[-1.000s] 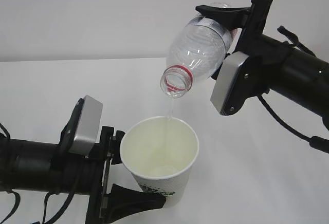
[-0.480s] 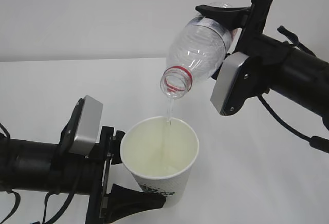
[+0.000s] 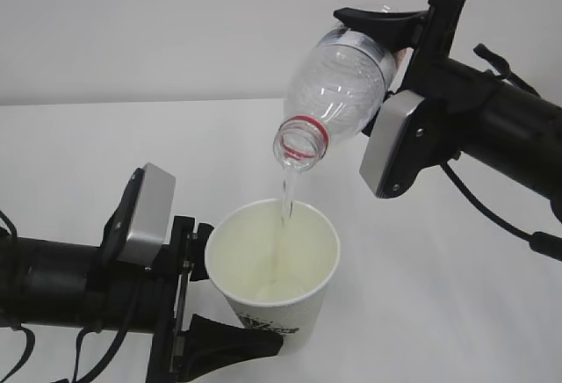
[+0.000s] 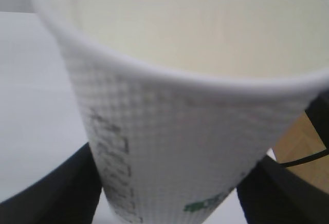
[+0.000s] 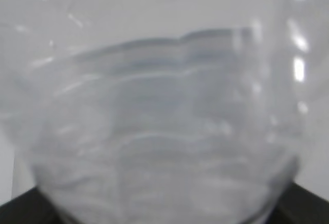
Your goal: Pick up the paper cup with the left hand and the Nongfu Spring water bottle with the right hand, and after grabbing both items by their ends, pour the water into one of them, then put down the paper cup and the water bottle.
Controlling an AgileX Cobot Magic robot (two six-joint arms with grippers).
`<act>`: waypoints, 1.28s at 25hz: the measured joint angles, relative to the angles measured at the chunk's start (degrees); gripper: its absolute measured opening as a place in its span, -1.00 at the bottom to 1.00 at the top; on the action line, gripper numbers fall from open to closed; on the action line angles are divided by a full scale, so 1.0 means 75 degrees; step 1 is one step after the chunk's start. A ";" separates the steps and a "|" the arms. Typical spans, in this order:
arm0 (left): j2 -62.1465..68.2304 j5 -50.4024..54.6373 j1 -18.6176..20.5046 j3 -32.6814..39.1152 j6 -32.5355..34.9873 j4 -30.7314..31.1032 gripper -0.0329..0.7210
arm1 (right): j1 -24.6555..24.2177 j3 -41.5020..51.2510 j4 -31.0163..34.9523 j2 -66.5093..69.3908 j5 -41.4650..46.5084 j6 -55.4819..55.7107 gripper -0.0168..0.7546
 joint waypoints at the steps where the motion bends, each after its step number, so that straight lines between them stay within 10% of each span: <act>1: 0.0000 0.0000 0.0000 0.0000 0.0000 0.0000 0.56 | 0.0000 0.0000 0.0000 0.0000 0.0000 0.0000 0.32; 32: 0.0000 0.0029 0.0000 0.0000 0.0000 0.0000 0.56 | 0.0000 0.0000 0.0022 0.0000 -0.0013 0.0000 0.32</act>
